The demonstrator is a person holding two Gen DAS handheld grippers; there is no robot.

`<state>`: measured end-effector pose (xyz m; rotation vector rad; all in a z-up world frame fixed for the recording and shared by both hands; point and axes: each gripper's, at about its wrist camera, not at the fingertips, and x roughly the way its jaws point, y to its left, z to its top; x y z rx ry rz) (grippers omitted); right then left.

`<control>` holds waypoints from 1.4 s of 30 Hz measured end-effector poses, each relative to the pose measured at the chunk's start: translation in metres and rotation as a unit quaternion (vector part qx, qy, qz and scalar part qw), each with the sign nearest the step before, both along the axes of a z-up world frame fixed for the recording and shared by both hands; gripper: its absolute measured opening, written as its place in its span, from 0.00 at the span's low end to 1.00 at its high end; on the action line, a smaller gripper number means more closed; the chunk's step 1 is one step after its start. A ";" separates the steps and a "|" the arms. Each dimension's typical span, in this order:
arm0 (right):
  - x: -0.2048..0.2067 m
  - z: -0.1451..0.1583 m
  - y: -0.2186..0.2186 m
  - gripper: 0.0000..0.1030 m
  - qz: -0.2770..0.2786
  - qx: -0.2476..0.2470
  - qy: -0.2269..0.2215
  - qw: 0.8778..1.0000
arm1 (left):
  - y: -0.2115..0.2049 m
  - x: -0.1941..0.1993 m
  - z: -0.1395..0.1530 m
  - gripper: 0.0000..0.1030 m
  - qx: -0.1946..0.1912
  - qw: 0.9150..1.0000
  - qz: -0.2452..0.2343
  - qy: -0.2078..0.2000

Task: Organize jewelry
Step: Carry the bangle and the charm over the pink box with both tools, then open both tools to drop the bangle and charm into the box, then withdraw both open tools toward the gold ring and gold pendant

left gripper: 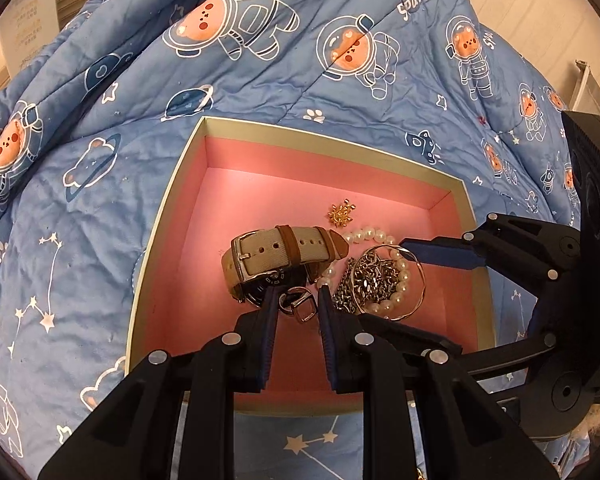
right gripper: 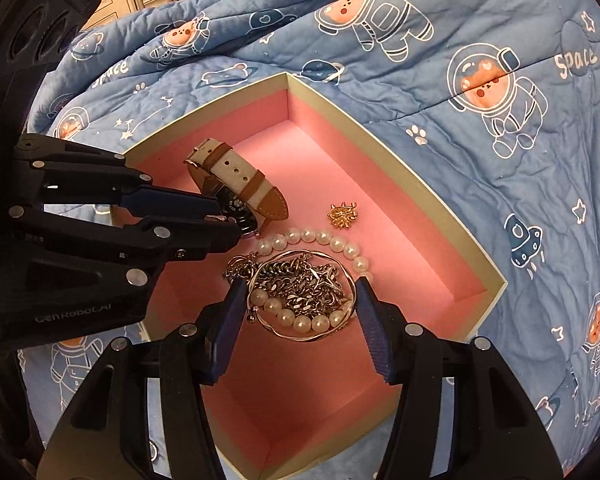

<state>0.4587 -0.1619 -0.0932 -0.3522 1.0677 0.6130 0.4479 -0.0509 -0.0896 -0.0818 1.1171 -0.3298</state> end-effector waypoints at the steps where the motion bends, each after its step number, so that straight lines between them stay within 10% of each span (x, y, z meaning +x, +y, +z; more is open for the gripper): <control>1: 0.001 -0.001 0.000 0.54 -0.001 -0.001 0.001 1.000 | 0.000 0.000 0.000 0.19 0.000 1.000 0.001 0.002; 11: 0.011 -0.002 0.003 0.54 -0.002 -0.005 -0.005 1.000 | -0.005 0.005 0.000 0.20 0.015 1.000 0.002 -0.003; 25: 0.003 0.007 -0.009 0.68 -0.012 0.003 -0.034 0.999 | 0.006 -0.007 0.015 0.49 -0.024 0.999 0.019 -0.025; 32: -0.028 0.032 -0.032 0.78 -0.037 0.054 -0.072 0.995 | 0.021 -0.043 0.041 0.89 -0.058 0.994 0.043 -0.084; 42: -0.102 0.035 -0.064 0.83 -0.085 0.114 -0.081 0.986 | 0.055 -0.121 0.031 0.93 -0.101 0.984 0.090 -0.116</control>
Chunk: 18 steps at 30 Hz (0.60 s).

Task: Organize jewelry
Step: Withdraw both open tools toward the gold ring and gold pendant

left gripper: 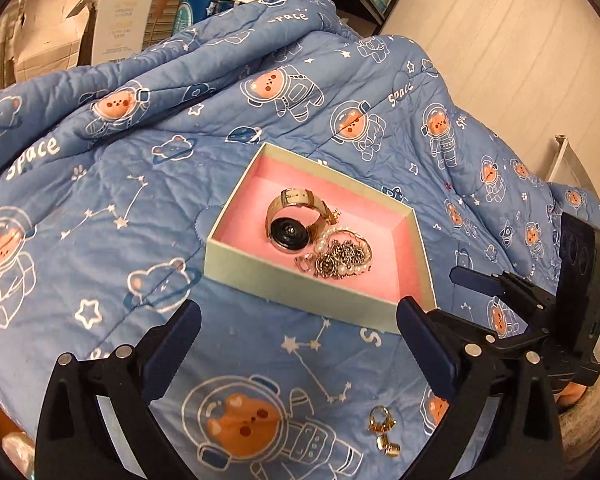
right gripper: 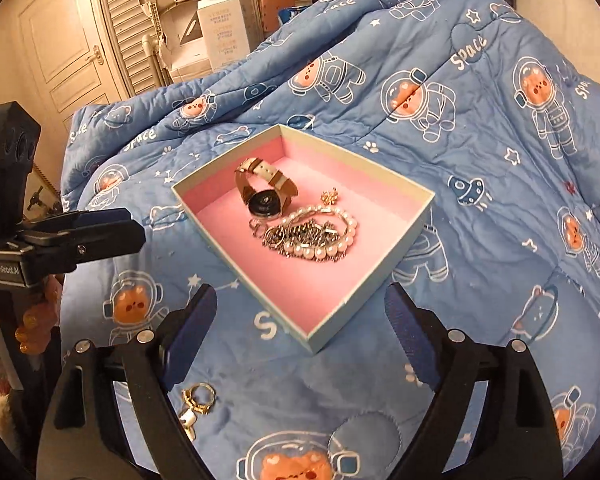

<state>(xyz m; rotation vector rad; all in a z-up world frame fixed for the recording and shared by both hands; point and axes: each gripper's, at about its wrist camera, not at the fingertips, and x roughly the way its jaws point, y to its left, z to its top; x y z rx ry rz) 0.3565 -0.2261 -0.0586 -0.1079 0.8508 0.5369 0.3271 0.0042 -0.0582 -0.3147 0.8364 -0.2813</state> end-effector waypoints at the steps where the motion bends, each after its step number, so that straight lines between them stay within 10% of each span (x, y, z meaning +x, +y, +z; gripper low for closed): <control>1: -0.008 -0.003 -0.001 0.83 -0.005 -0.003 -0.002 1.000 | 0.003 -0.009 -0.003 0.93 -0.007 1.000 0.001 -0.001; 12: -0.086 -0.033 0.005 0.75 0.025 0.000 0.013 1.000 | 0.006 -0.077 -0.030 0.93 0.004 1.000 0.027 -0.002; 18: -0.108 -0.050 0.016 0.60 0.044 0.007 0.034 0.998 | -0.023 -0.105 -0.034 0.93 0.082 0.996 -0.004 -0.032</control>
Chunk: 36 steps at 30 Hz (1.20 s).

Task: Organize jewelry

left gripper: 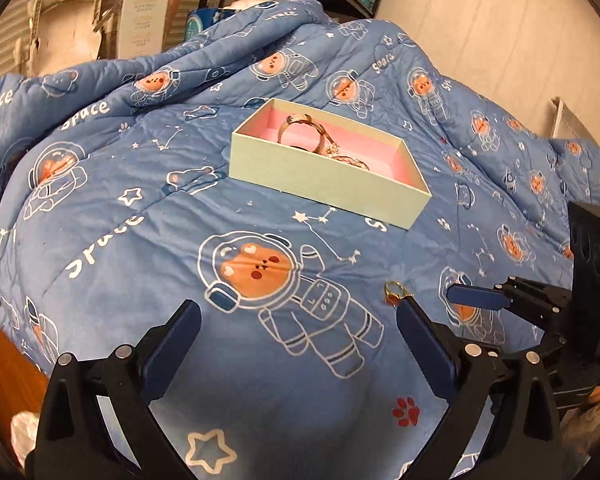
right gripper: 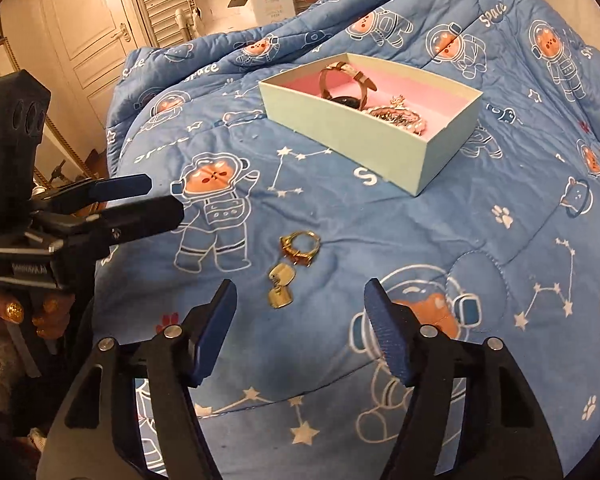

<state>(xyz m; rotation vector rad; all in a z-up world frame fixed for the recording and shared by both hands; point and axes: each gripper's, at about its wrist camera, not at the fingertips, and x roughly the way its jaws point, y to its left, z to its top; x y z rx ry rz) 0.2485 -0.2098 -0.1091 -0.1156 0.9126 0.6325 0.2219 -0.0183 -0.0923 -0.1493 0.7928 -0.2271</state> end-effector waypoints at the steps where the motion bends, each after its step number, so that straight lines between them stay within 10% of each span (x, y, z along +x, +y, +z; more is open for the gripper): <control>1: -0.002 -0.003 0.002 0.56 0.002 -0.001 0.002 1.000 | -0.004 -0.003 0.000 0.93 0.007 1.000 -0.007 -0.002; 18: -0.005 -0.013 0.013 0.15 0.018 -0.018 -0.009 1.000 | -0.019 -0.012 -0.002 0.75 0.032 0.999 -0.028 0.007; 36: -0.017 -0.007 -0.051 0.14 -0.069 -0.004 0.018 0.997 | -0.079 0.008 -0.019 0.39 0.049 0.992 -0.110 0.035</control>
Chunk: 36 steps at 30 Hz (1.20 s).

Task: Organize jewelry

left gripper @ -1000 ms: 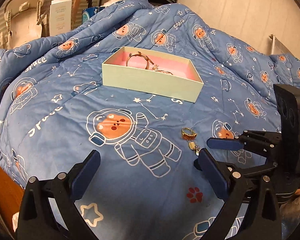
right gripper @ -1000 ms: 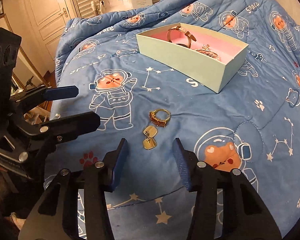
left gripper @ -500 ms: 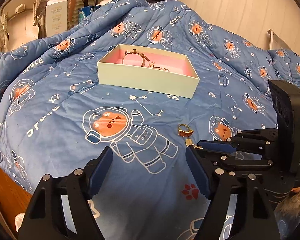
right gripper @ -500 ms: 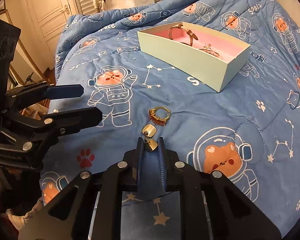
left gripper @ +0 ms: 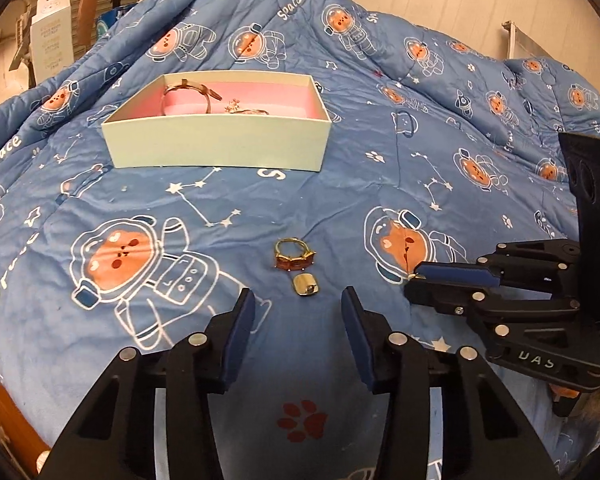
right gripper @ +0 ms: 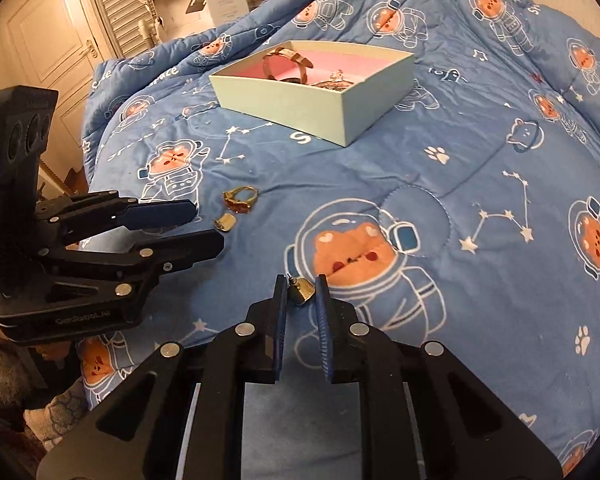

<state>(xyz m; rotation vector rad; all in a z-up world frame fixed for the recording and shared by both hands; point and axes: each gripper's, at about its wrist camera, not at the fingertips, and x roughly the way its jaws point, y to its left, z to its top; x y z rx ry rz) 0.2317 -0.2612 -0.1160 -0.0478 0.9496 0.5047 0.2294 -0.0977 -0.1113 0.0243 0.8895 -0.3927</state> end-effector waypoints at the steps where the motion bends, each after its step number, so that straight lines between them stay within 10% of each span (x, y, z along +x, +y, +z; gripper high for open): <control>1: -0.001 -0.001 -0.003 0.14 -0.003 -0.001 0.001 1.000 | -0.003 0.002 -0.002 0.38 0.003 1.000 0.001 0.000; 12: 0.000 -0.004 -0.004 0.14 -0.009 0.010 0.007 1.000 | -0.009 0.010 -0.006 0.13 0.014 1.000 0.014 -0.001; 36: 0.002 0.018 0.018 0.14 0.017 0.039 -0.003 0.999 | 0.032 -0.011 0.015 0.13 -0.042 0.998 0.044 -0.003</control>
